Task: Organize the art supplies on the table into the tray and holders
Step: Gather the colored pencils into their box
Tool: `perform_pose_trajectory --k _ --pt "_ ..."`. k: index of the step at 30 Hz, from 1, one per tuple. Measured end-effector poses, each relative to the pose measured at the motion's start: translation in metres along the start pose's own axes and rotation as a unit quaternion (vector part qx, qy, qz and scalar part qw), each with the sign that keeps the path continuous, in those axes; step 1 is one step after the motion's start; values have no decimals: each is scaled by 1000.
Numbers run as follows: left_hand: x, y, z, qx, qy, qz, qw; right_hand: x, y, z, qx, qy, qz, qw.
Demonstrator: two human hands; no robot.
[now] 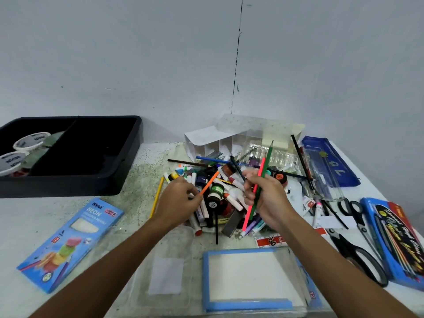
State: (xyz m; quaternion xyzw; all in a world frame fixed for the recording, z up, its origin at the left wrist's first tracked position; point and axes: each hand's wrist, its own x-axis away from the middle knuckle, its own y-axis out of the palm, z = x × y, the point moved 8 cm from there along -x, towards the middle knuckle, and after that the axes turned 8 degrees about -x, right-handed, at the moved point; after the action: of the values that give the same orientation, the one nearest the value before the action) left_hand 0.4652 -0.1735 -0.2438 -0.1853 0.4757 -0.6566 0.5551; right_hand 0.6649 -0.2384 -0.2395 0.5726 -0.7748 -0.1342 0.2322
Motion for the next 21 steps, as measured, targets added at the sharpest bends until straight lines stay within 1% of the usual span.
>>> perform_pose_trajectory --k 2,3,5,7,10,12,14,18,21 --pt "1 -13 5 45 -2 27 999 2 2 4 -8 9 -1 1000" --pt "1 -18 13 66 11 25 997 3 5 6 -12 14 -2 1000" --pt "2 -23 38 89 54 0 995 6 14 11 -12 23 -13 1000" --pt "4 -21 61 85 95 -16 992 8 24 15 -15 21 -18 1000" --pt "2 -12 80 94 123 -29 988 11 21 6 -34 -10 11 999" --pt "-2 -7 82 135 114 -39 984 12 6 -9 -36 -33 41 998" --pt "-9 -2 80 151 106 -43 982 15 -15 -24 -44 -51 66 996" --pt "-26 18 82 114 113 -61 985 22 -59 -45 -116 -64 80 988" --pt "-41 35 104 98 136 -80 983 30 -91 -57 -139 -76 100 982"
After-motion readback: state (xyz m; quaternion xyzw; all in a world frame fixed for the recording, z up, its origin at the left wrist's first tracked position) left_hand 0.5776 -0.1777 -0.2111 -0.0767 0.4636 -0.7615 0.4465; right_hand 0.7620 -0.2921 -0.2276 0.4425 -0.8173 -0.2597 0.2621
